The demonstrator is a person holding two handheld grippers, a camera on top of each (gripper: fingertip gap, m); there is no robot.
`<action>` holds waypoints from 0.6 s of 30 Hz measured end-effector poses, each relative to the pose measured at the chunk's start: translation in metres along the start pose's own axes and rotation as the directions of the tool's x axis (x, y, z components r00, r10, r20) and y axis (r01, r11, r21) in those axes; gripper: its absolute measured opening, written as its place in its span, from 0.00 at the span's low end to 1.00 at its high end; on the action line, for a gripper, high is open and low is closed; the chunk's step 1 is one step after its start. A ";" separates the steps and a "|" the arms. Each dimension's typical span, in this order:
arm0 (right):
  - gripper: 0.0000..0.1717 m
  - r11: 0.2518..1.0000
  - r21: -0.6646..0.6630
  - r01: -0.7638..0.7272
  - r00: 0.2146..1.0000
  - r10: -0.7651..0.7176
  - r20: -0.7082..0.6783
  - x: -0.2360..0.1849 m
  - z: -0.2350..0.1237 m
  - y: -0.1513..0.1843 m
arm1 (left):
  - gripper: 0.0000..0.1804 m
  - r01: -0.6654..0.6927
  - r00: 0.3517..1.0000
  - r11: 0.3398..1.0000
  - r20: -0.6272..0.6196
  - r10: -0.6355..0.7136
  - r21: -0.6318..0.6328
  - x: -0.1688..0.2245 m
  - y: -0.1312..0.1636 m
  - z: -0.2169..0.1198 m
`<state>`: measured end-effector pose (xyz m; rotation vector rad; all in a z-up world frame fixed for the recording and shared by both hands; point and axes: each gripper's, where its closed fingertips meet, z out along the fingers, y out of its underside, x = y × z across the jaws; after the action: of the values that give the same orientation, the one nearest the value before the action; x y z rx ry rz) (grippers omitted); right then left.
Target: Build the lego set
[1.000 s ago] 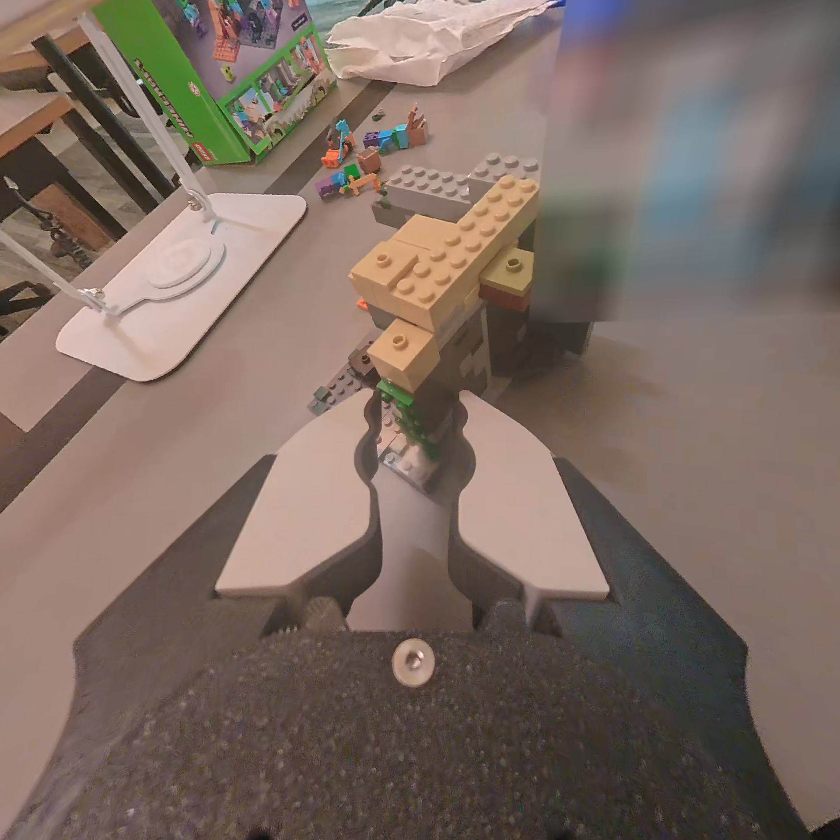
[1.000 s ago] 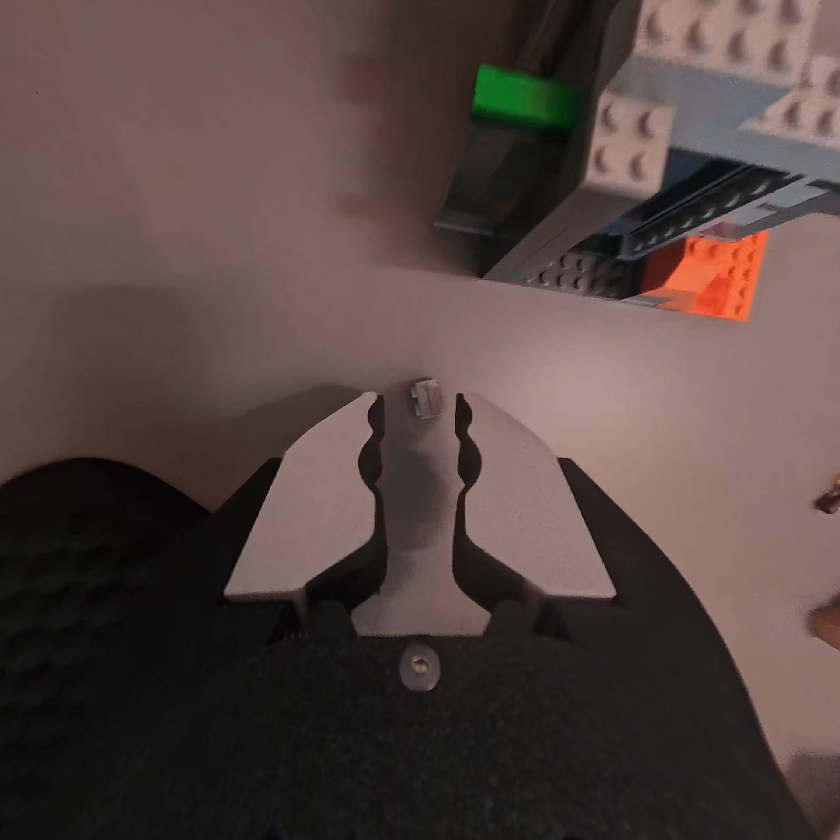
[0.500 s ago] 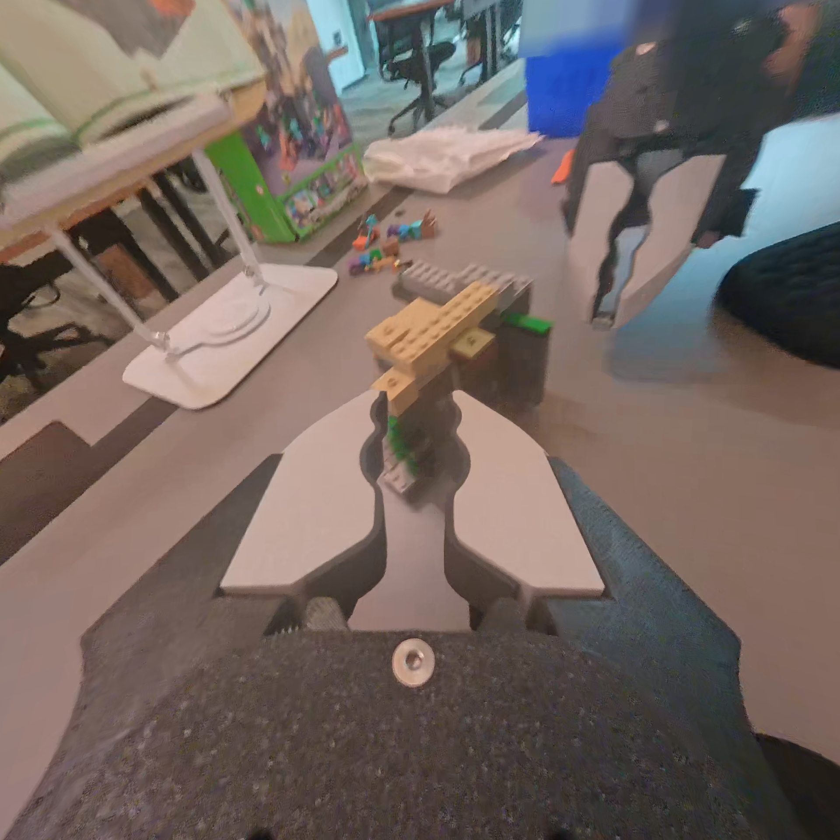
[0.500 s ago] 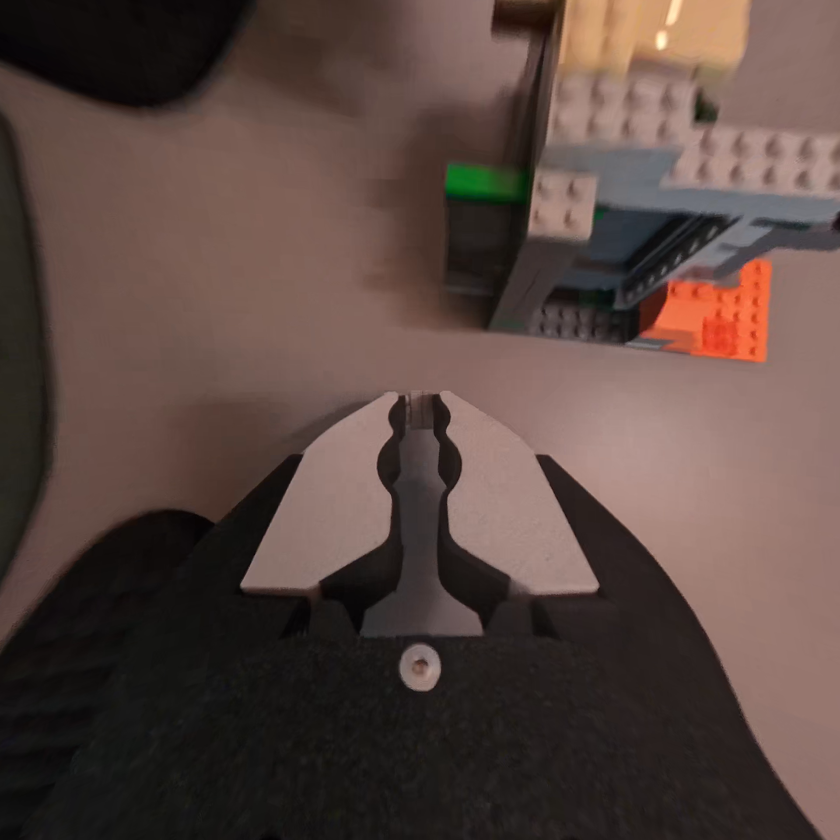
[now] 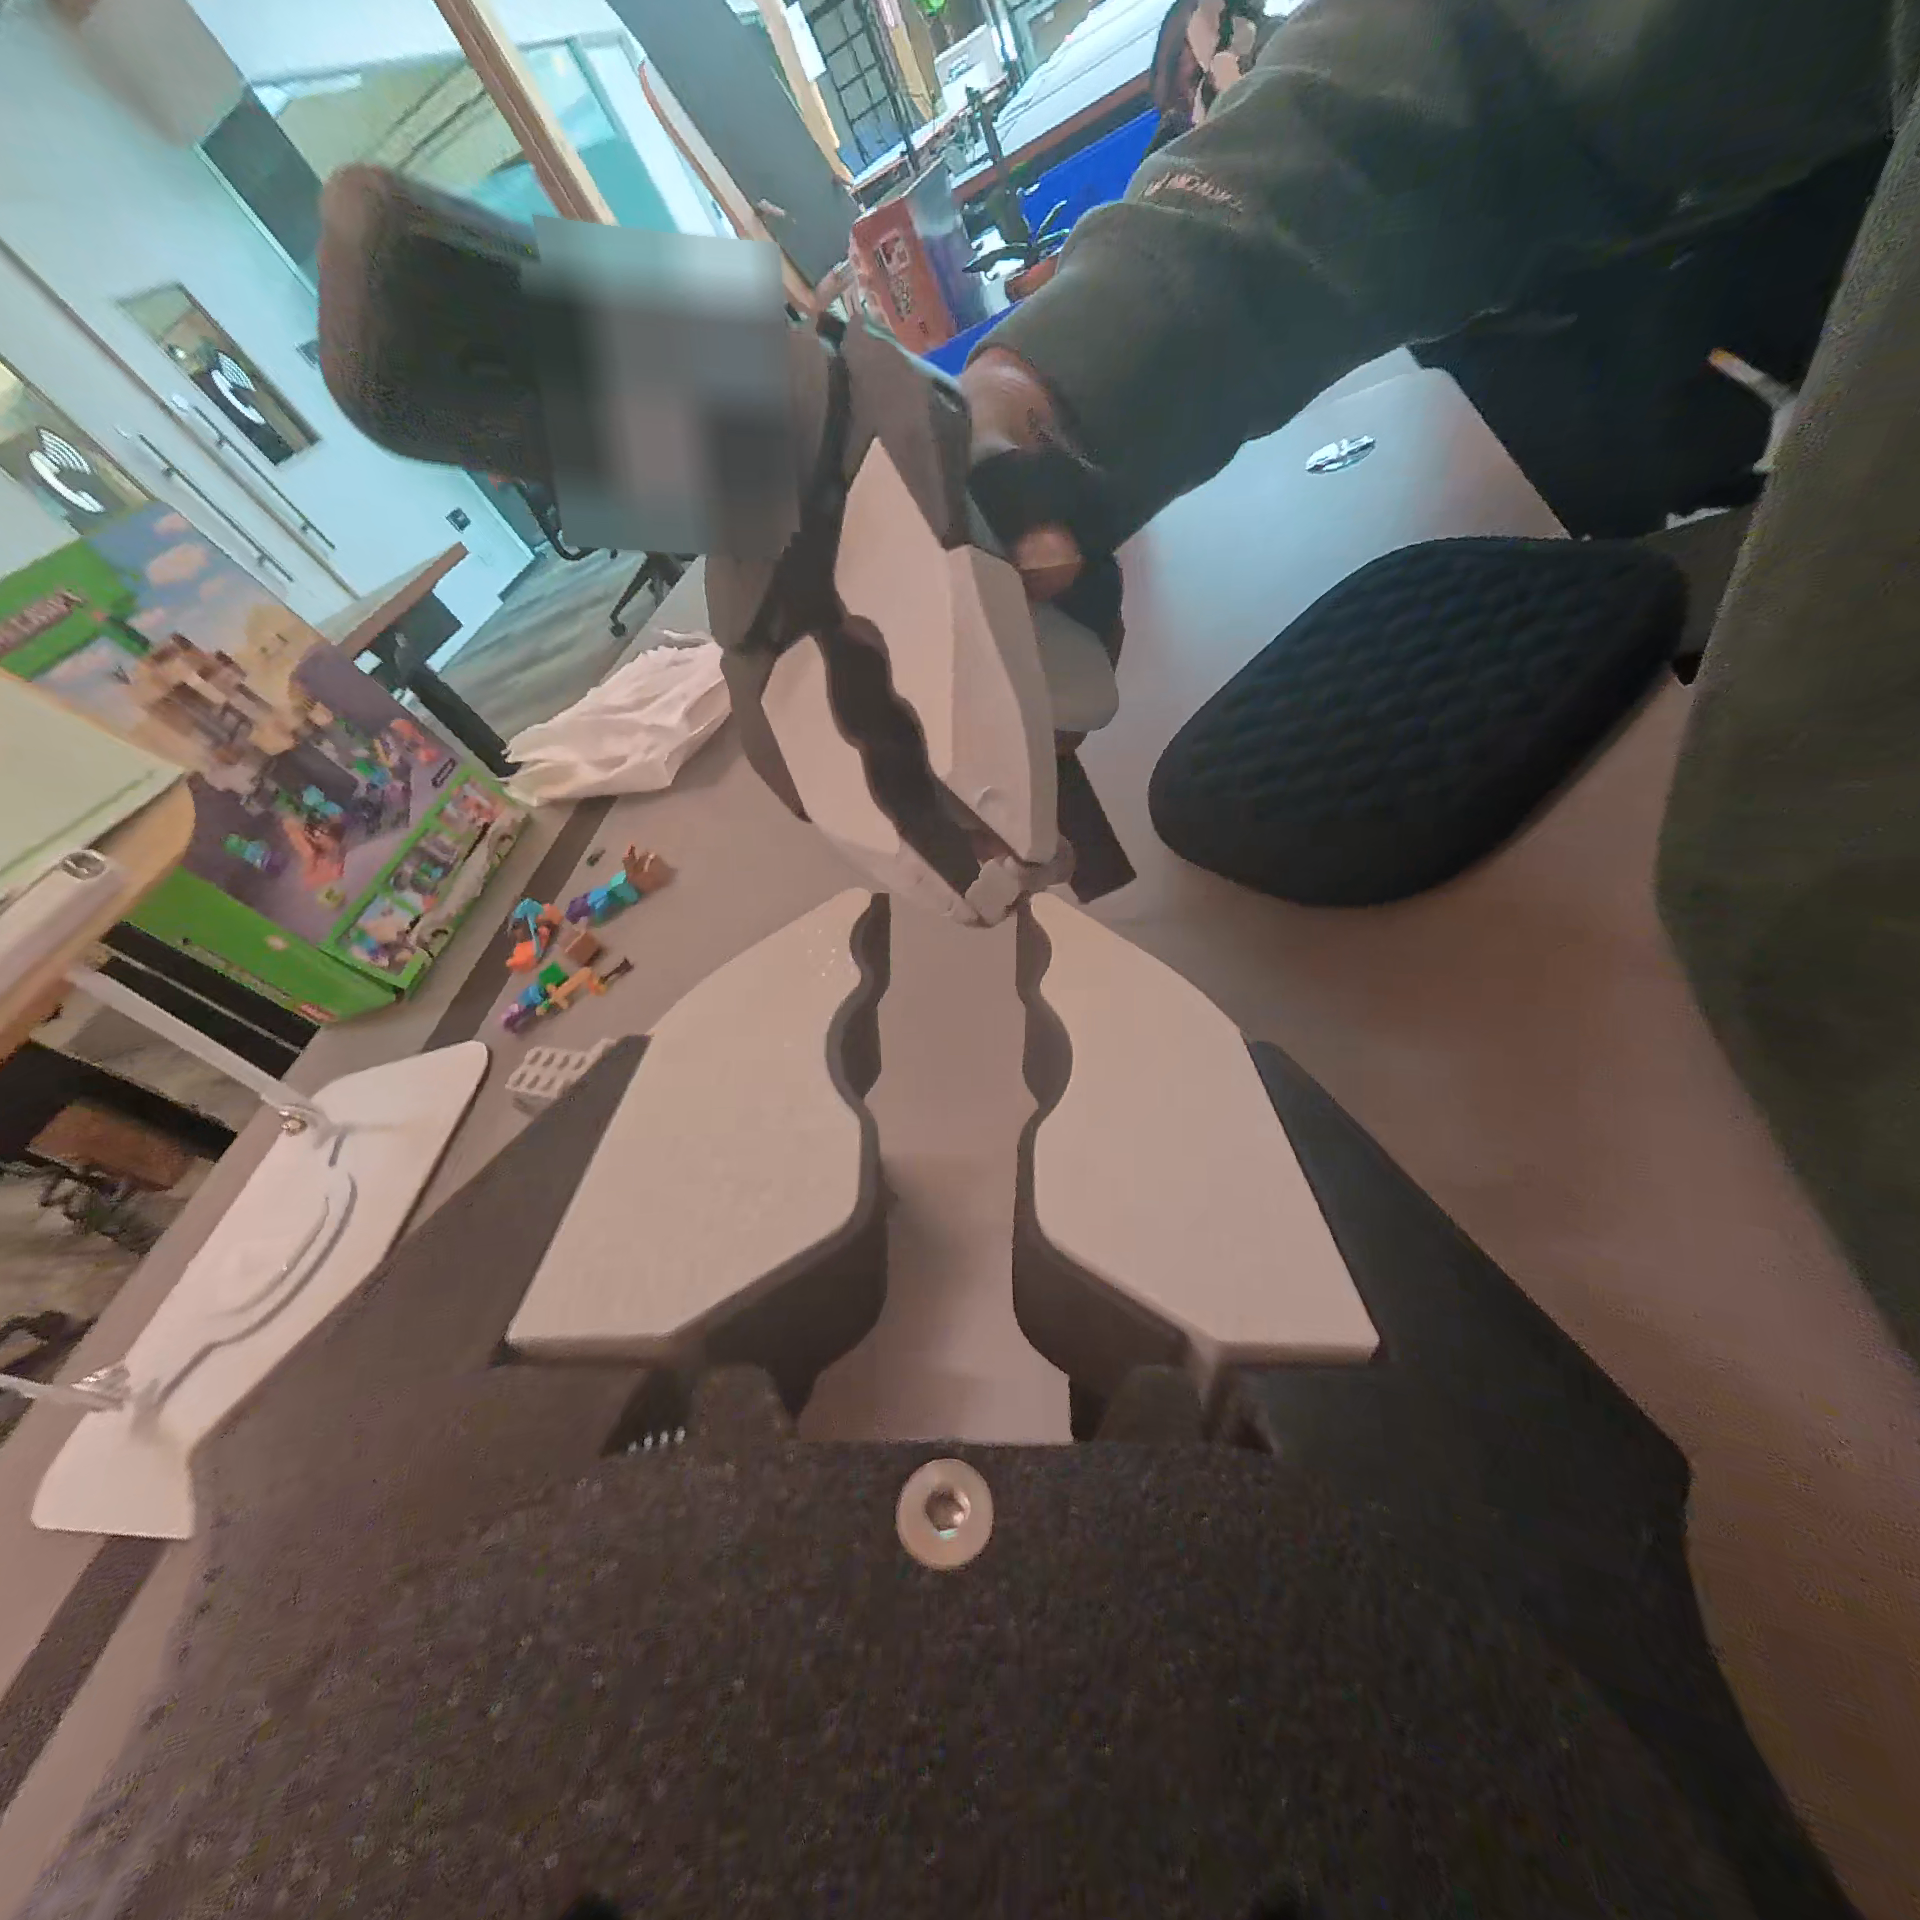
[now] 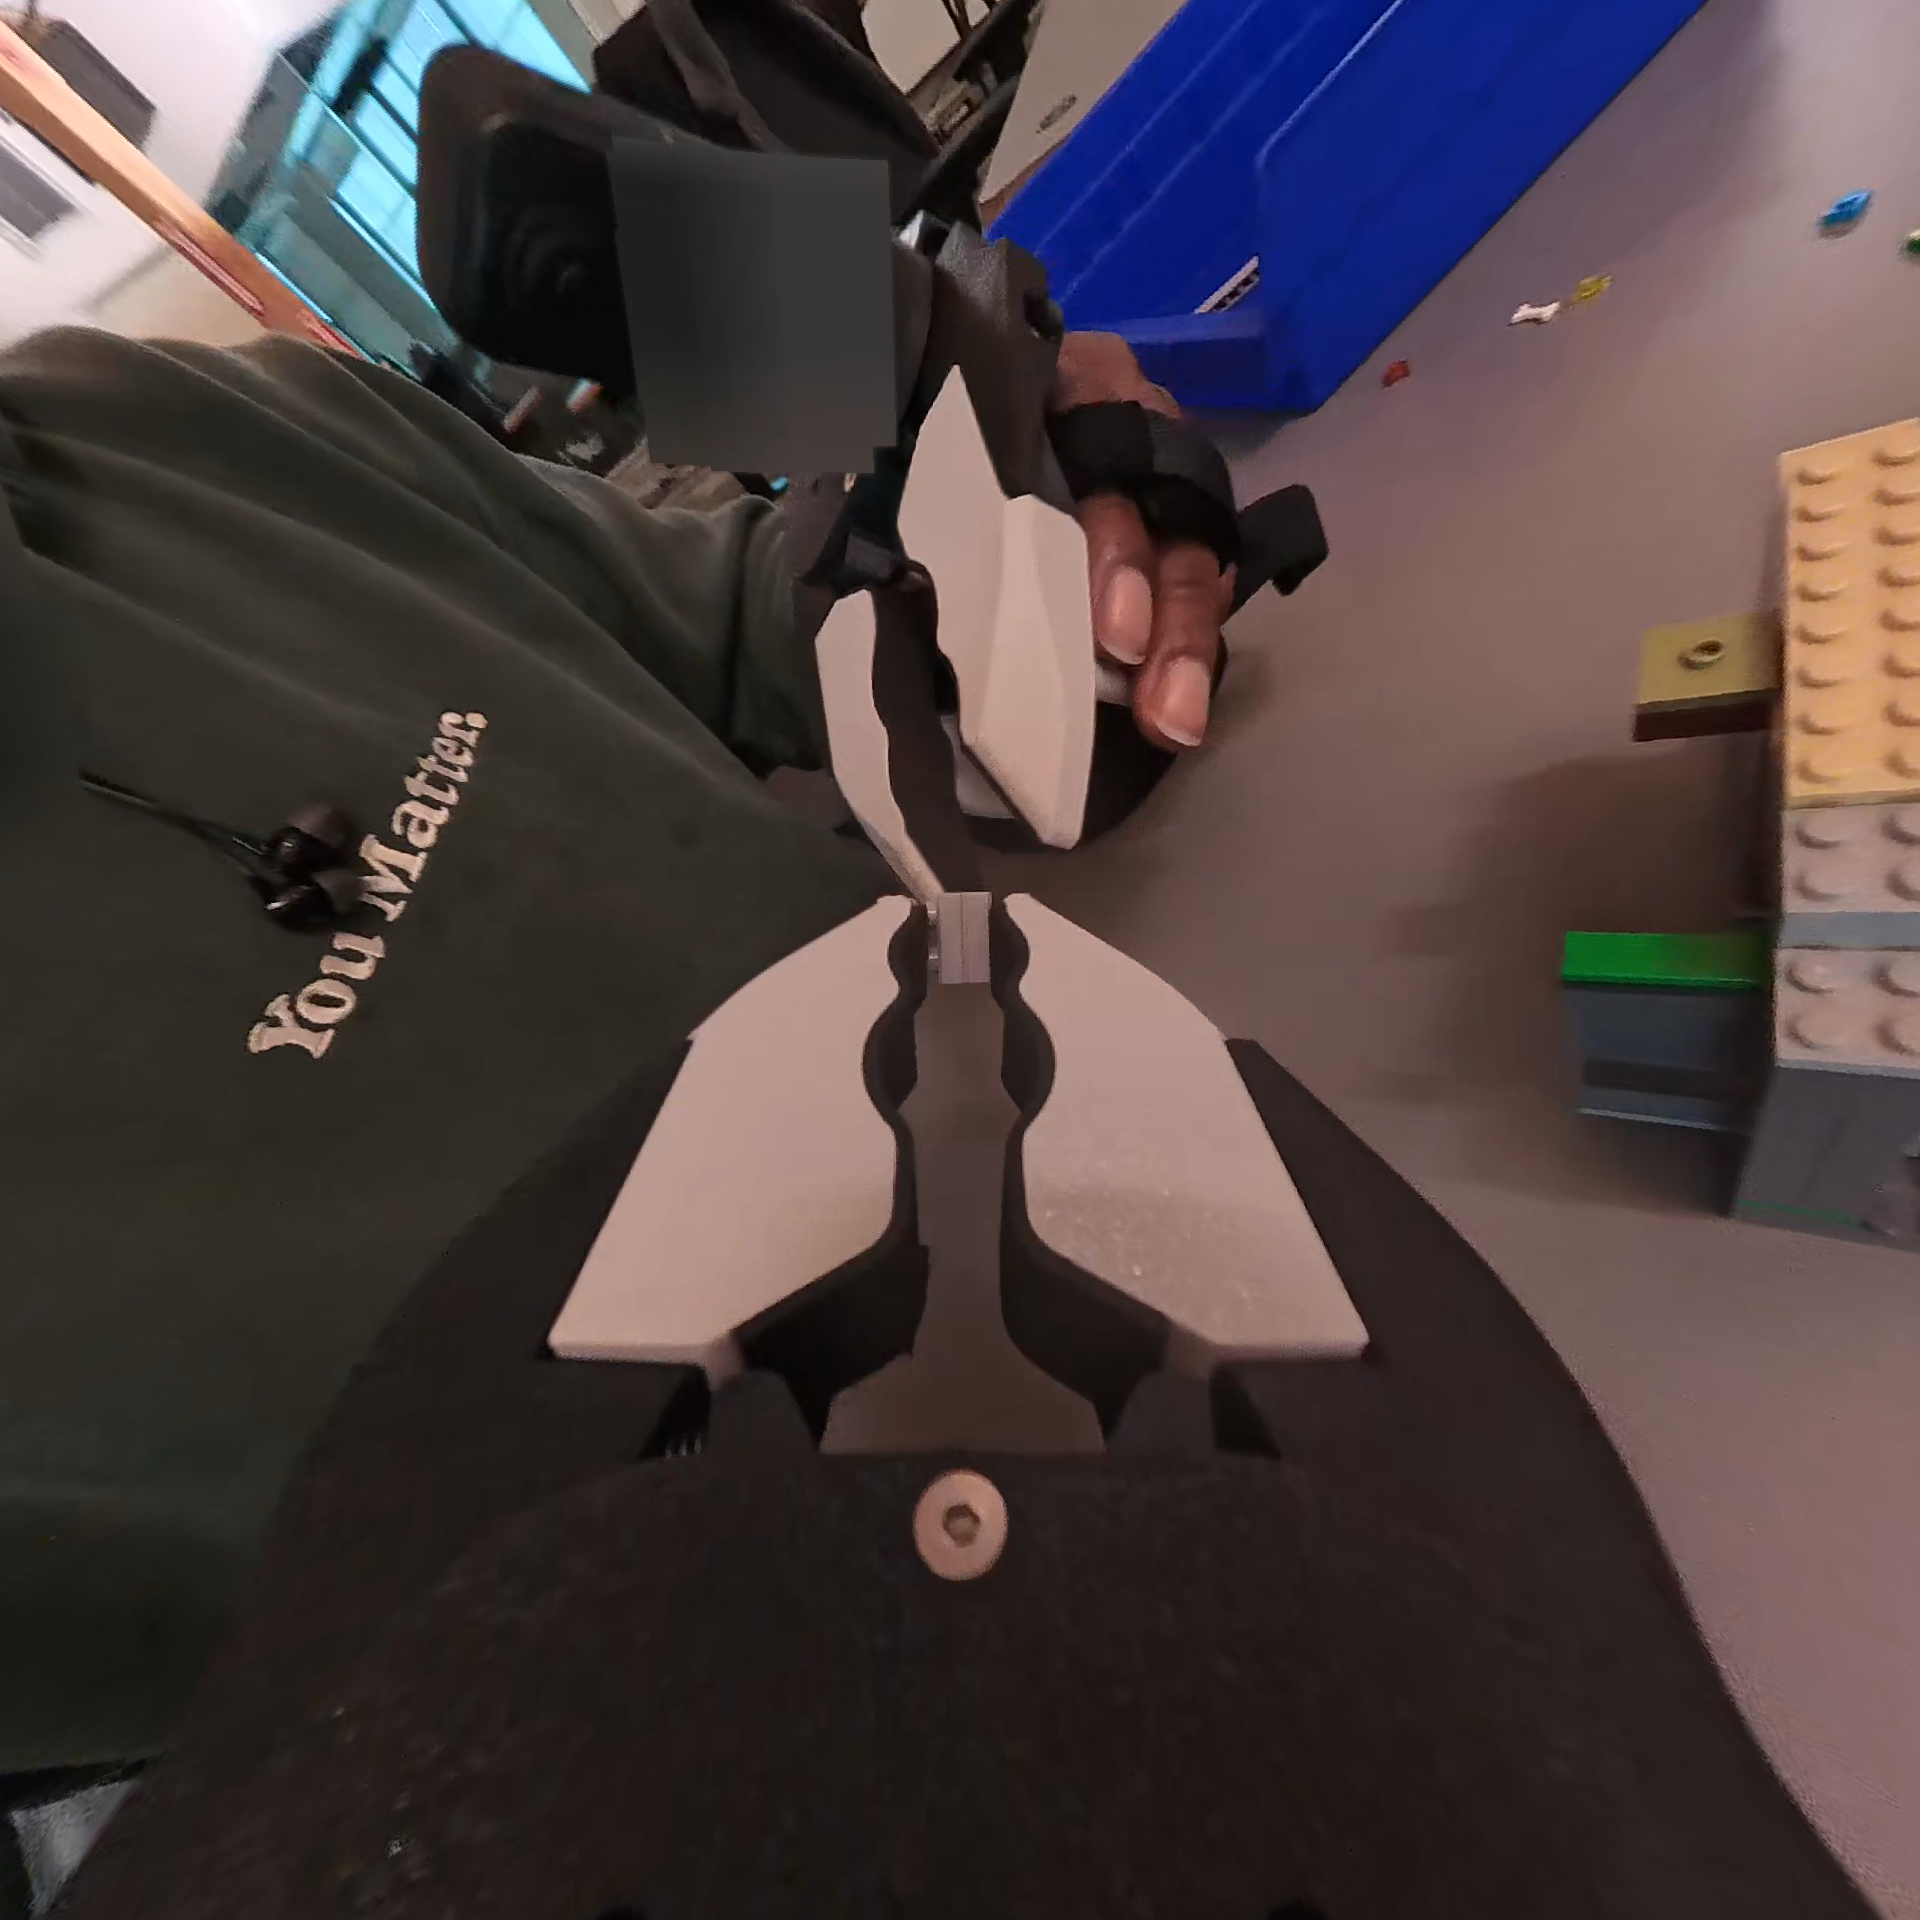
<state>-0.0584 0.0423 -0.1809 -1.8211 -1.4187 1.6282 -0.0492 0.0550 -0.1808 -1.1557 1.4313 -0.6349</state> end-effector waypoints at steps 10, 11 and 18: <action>0.06 0.988 0.107 -0.111 0.993 0.107 0.040 0.004 -0.001 -0.011 | 0.10 -0.078 0.992 0.997 0.095 0.078 -0.010 -0.006 -0.003 0.001; 0.06 0.983 0.129 -0.130 0.991 0.125 0.044 0.005 -0.001 -0.013 | 0.10 -0.081 0.990 0.997 0.111 0.082 -0.011 -0.008 -0.003 0.001; 0.06 0.936 0.285 -0.208 0.978 0.207 0.032 0.015 -0.001 -0.027 | 0.10 -0.076 0.978 0.997 0.194 0.077 -0.009 -0.019 -0.003 0.001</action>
<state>-0.0723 0.0672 -0.1686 -1.8449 -0.9524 1.8265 -0.0501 0.0708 -0.1709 -1.1261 1.3033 -0.4542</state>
